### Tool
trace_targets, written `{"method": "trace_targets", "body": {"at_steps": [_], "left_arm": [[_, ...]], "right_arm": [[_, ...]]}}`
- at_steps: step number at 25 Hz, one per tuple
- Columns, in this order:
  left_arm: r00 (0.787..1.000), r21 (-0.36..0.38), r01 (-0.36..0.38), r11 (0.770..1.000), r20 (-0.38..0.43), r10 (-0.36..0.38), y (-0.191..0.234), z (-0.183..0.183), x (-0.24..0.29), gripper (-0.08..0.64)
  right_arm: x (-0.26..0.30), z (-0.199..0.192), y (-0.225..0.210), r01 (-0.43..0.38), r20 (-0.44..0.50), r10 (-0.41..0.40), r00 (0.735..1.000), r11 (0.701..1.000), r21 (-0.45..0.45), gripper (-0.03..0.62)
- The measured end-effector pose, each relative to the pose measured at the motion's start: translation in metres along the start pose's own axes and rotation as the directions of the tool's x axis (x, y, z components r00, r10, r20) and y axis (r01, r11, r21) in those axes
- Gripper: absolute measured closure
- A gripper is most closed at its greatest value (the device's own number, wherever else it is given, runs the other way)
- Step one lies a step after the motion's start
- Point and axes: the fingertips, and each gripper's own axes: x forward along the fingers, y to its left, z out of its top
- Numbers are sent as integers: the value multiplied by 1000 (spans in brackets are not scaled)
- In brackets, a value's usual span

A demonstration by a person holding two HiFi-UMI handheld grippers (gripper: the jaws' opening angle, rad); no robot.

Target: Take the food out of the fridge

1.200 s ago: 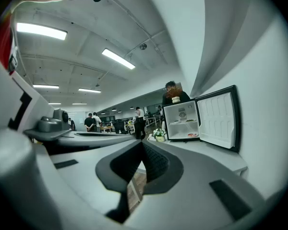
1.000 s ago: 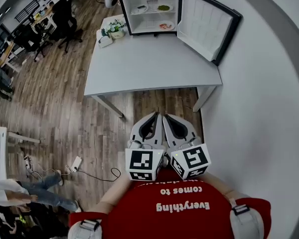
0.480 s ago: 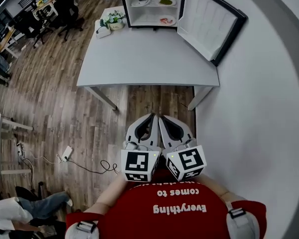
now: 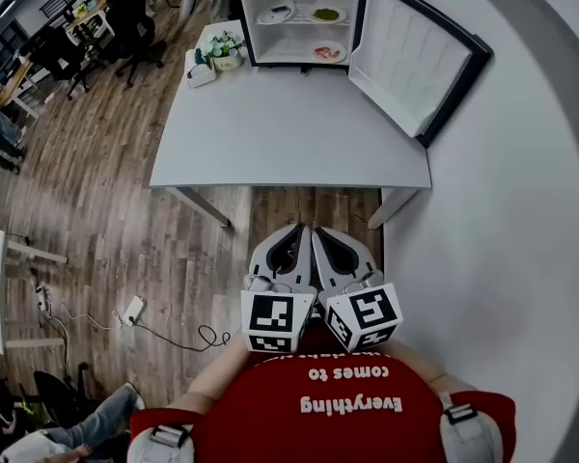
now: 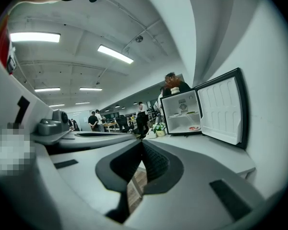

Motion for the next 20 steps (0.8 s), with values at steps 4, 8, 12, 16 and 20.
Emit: {"method": "trace_targets", "body": {"at_steps": [4,8,12,16,20], "left_arm": [[999,8,39,999,0,-39,17,11,39,554],[997,19,73,997,-2,-73,45,29,79,554],[995,31,102,994,11,-102,78,48,118,554],[994,46,109,993,17,-110,117,62,156,554],[995,33,96,995,22,-96,164,67,180,554]], "right_arm": [[34,11,-25,36,10,-36,999,999,7,580],[78,30,-45,69,22,-69,997,998,8,580],[125,50,-61,103,31,-102,994,995,-6,580],[178,65,-74,114,35,-114,993,993,-12,580],[230,72,-71,102,24,-101,995,994,-34,580]]}}
